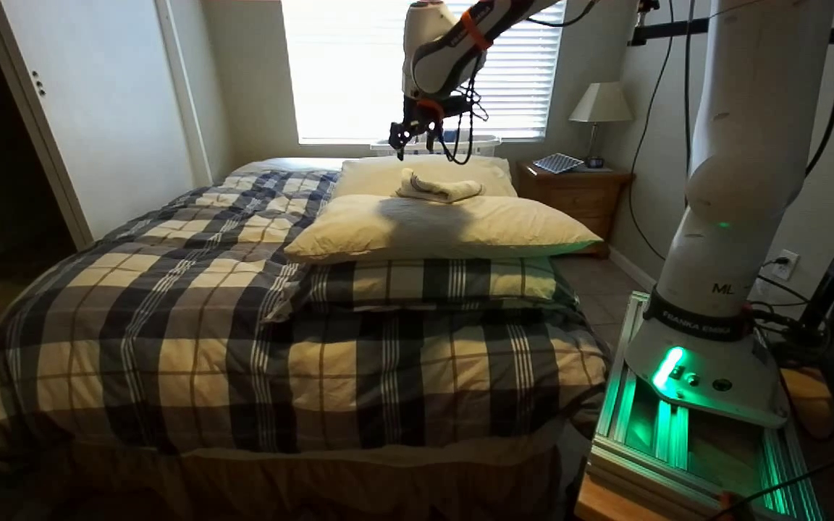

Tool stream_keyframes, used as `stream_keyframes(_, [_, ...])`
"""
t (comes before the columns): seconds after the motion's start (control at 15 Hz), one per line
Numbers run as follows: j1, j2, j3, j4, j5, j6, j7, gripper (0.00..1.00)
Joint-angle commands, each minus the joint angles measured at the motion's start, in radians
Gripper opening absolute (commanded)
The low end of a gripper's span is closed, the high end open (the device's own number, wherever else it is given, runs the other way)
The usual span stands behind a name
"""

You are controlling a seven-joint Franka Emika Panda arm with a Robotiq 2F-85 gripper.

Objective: Unfold the towel

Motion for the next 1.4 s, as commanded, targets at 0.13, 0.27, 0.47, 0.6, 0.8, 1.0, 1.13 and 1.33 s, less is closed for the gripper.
stream_keyframes(0.13, [0.041, 0.134, -0.045, 0.174, 0.112, -0.099, -0.073, 1.00])
stream_keyframes(0.27, [0.043, 0.169, -0.053, 0.198, 0.124, -0.071, -0.083, 1.00])
stream_keyframes(0.47, [0.040, 0.206, -0.057, 0.227, 0.154, -0.061, -0.104, 1.00])
stream_keyframes(0.6, [0.040, 0.229, -0.061, 0.245, 0.173, -0.058, -0.110, 1.00])
stream_keyframes(0.8, [0.040, 0.255, -0.068, 0.266, 0.185, -0.059, -0.122, 1.00])
stream_keyframes(1.0, [0.045, 0.275, -0.081, 0.279, 0.170, -0.048, -0.119, 0.96])
stream_keyframes(1.13, [0.047, 0.285, -0.090, 0.283, 0.165, -0.042, -0.116, 0.72])
stream_keyframes(1.33, [0.049, 0.294, -0.098, 0.281, 0.163, -0.021, -0.119, 0.54])
